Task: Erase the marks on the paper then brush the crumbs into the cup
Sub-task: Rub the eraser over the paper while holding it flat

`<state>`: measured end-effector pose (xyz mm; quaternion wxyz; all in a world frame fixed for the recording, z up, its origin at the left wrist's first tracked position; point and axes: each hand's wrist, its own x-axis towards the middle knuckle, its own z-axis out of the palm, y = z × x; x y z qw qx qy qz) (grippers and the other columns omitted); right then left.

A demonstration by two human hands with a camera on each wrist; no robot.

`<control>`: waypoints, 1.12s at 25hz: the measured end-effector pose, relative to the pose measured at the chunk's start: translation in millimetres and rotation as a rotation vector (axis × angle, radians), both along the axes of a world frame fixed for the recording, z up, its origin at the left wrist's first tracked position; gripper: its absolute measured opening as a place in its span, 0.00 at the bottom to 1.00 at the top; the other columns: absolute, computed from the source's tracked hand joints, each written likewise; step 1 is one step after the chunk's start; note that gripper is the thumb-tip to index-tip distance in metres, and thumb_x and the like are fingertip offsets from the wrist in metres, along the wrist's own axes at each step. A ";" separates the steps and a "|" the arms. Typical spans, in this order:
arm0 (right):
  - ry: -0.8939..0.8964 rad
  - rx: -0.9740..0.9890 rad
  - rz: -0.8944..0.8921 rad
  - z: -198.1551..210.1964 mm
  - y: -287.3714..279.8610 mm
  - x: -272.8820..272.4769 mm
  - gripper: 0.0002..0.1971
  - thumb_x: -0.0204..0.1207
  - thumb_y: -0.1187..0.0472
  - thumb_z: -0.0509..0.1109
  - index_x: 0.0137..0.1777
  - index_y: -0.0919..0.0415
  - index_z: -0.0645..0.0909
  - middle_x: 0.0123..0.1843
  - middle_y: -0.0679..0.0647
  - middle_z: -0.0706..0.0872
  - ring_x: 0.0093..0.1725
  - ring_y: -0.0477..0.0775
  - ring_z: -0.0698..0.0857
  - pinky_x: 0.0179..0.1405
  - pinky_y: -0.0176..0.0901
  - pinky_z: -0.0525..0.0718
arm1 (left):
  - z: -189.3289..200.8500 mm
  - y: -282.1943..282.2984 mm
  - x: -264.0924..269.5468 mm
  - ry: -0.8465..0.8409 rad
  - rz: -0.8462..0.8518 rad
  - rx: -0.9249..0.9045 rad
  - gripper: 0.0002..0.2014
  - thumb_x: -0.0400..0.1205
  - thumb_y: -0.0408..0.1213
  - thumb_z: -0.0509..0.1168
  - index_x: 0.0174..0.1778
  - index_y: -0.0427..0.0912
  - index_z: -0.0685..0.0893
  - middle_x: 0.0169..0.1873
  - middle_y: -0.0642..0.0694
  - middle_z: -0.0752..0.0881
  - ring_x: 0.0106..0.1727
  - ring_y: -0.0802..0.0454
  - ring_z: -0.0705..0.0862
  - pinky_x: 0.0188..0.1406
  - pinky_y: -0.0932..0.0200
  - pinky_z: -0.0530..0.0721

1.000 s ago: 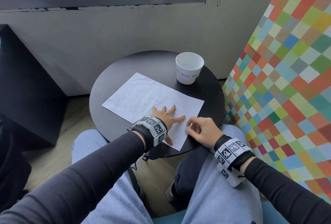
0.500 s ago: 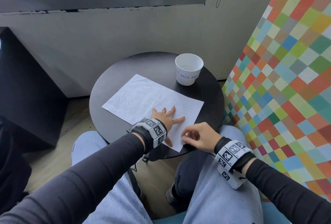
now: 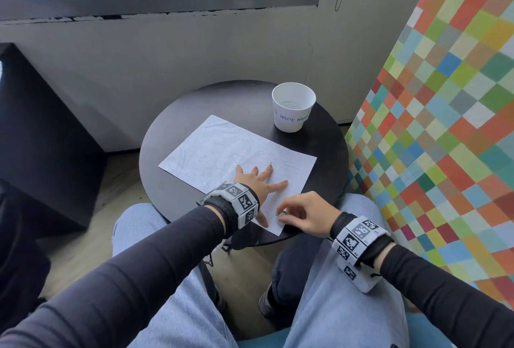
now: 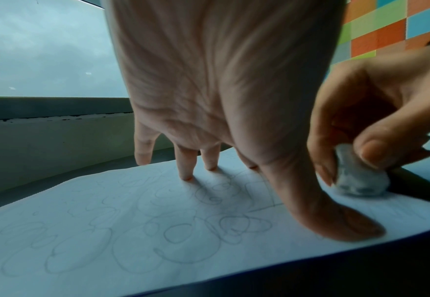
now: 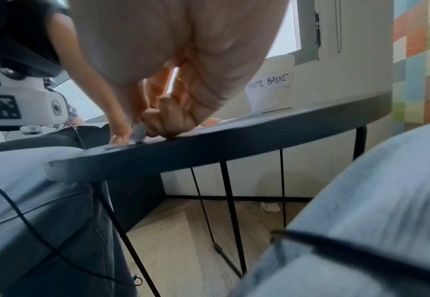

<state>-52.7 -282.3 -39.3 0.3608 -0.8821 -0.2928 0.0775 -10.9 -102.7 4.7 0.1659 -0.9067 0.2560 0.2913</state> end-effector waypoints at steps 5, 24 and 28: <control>-0.019 -0.004 0.005 1.3 1.5 0.4 0.06 0.75 0.55 0.74 0.47 0.56 0.87 0.30 0.45 0.82 0.29 0.43 0.77 0.35 0.27 0.72 | 0.4 0.3 -0.9 0.004 0.009 -0.011 0.60 0.70 0.66 0.74 0.84 0.66 0.33 0.86 0.44 0.33 0.87 0.35 0.44 0.79 0.22 0.53; 0.064 0.001 -0.026 4.7 0.1 -6.8 0.04 0.76 0.58 0.74 0.45 0.55 0.82 0.28 0.46 0.79 0.28 0.45 0.76 0.34 0.28 0.73 | -3.3 -1.0 -5.7 -0.007 0.074 -0.057 0.61 0.67 0.71 0.73 0.84 0.68 0.34 0.86 0.45 0.32 0.86 0.32 0.43 0.74 0.15 0.50; 0.023 -0.002 -0.030 4.8 0.8 -7.1 0.03 0.76 0.58 0.74 0.45 0.56 0.83 0.28 0.47 0.80 0.28 0.45 0.76 0.33 0.30 0.73 | -1.7 -2.6 -5.5 -0.010 0.078 -0.059 0.61 0.67 0.70 0.74 0.84 0.67 0.35 0.86 0.43 0.34 0.86 0.31 0.44 0.75 0.16 0.52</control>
